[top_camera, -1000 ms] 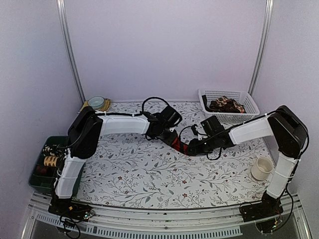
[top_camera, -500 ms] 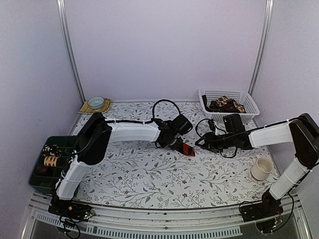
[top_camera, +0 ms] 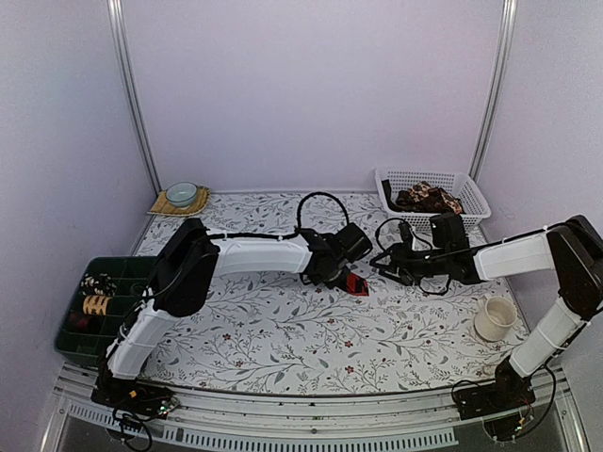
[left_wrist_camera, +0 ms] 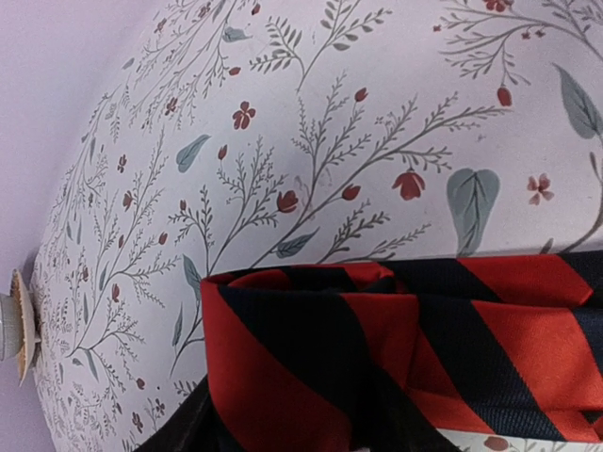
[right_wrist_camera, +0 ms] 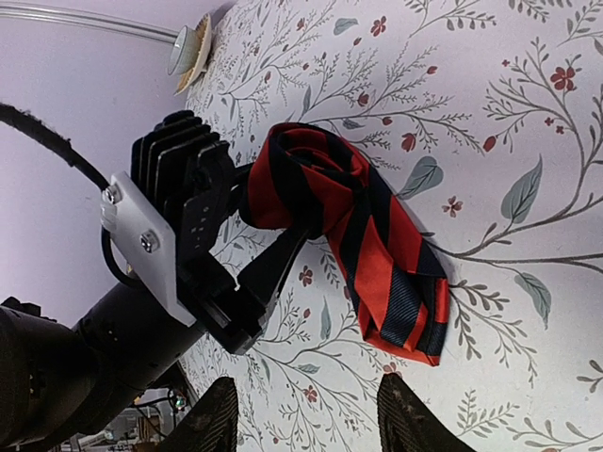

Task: Roll the ties
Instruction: Roll the tie at the center of the board.

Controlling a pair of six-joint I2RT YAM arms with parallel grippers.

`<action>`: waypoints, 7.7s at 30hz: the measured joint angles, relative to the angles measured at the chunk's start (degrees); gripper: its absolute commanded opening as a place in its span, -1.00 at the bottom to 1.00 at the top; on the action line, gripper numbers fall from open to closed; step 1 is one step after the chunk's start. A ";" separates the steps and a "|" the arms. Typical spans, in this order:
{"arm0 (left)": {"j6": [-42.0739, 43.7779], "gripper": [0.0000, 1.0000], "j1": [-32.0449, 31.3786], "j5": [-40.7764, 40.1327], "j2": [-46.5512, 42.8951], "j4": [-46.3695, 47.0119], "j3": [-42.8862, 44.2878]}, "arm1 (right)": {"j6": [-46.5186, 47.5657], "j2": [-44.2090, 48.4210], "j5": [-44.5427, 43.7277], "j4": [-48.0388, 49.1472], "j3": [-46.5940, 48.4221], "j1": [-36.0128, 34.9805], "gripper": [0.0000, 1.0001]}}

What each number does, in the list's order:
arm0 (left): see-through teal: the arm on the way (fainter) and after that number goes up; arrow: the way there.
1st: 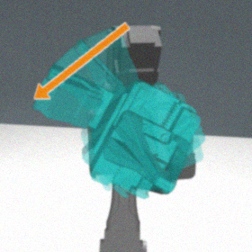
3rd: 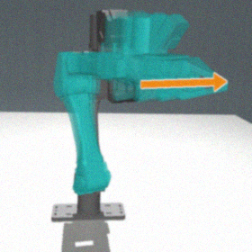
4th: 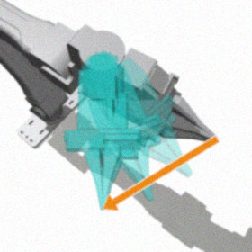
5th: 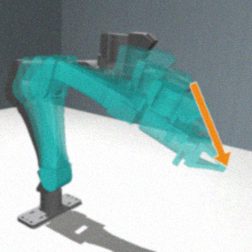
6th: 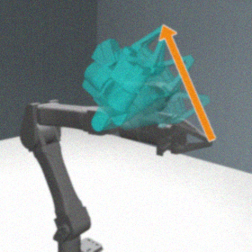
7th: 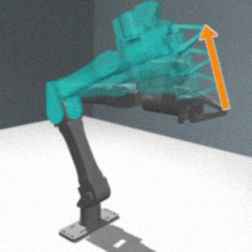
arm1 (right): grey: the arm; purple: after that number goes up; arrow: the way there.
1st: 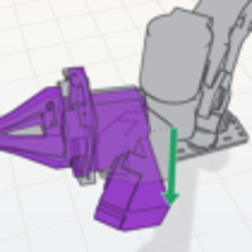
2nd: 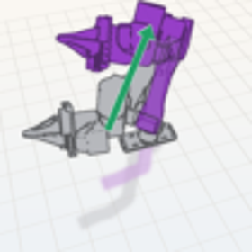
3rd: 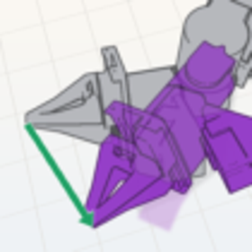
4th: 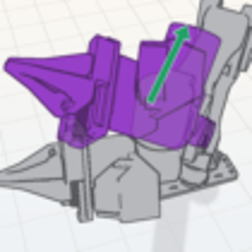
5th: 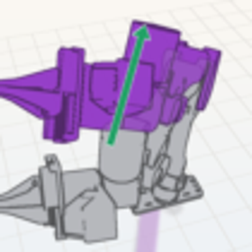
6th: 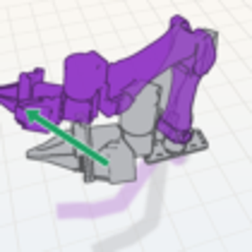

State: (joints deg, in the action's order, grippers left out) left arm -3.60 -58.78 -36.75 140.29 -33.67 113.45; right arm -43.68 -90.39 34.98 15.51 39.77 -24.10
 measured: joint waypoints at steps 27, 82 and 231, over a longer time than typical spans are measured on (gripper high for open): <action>-1.53 1.00 -0.35 13.49 -2.54 2.43 -3.74 | -5.40 -14.97 1.51 6.23 3.54 -2.05 -0.15; 61.00 1.00 17.14 57.11 -14.80 2.49 -12.39 | 7.13 -19.37 -0.46 -8.20 14.99 -2.10 -0.03; 41.62 -0.13 15.82 50.95 -5.70 -11.37 -5.97 | 9.46 -33.35 4.28 -10.86 33.27 0.72 -0.14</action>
State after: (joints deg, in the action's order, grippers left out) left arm 38.02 -42.96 14.20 134.58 -45.04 107.48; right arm -34.22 -123.74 39.27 4.64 73.03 -23.38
